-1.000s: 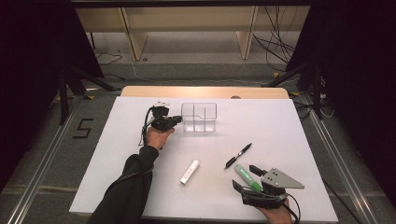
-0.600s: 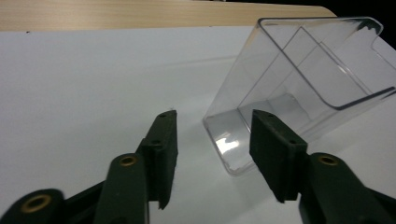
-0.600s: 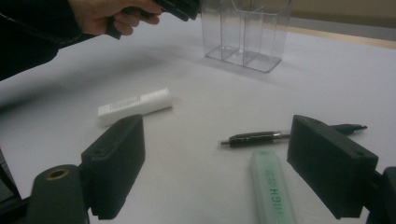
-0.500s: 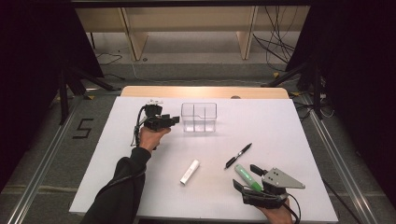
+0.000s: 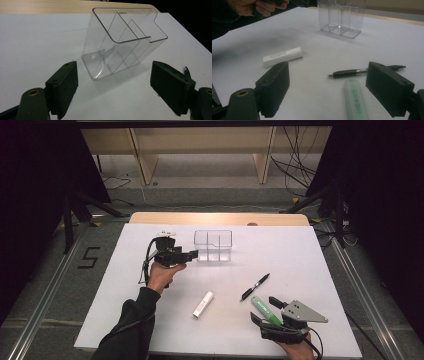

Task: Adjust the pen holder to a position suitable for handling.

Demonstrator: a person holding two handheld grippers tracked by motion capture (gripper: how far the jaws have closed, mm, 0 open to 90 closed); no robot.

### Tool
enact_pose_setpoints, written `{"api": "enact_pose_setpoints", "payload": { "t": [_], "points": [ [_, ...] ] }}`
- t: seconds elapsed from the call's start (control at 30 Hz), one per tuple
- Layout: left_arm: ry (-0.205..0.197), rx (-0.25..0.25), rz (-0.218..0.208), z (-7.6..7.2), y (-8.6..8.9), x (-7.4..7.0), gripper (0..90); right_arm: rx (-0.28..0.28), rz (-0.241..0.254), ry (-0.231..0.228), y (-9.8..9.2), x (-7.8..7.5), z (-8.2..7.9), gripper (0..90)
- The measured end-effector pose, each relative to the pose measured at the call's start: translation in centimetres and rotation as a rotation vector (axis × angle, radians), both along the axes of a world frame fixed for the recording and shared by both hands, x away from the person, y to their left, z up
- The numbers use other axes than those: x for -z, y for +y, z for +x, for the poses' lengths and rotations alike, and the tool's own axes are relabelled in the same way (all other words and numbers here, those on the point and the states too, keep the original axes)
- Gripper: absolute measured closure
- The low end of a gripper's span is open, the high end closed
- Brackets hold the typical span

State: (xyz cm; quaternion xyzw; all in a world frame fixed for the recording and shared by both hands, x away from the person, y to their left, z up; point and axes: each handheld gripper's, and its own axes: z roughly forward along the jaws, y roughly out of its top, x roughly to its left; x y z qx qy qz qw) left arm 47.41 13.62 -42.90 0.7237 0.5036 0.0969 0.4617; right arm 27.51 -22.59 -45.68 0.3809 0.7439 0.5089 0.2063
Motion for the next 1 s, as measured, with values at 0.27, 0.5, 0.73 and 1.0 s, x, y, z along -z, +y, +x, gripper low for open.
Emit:
{"api": "enact_pose_setpoints", "payload": {
  "t": [0.27,0.5,0.73,1.0],
  "points": [
    [-0.013,0.031,-0.005,-0.7,-0.7,-0.3,19.1,0.005,-0.001,-0.003,-0.4,0.1,0.0,19.9],
    [-0.028,0.086,-0.011,-1.3,-2.1,-0.9,17.0,0.023,0.002,-0.001,-0.8,0.2,-0.2,19.9],
    [-0.033,0.156,0.026,-2.1,-3.9,-1.0,15.6,0.030,0.002,0.000,-0.8,0.2,-0.3,19.9],
    [-0.035,0.209,0.047,-3.0,-5.4,-0.7,15.6,0.026,-0.001,0.000,-0.7,0.2,-0.3,19.9]
  ]
}}
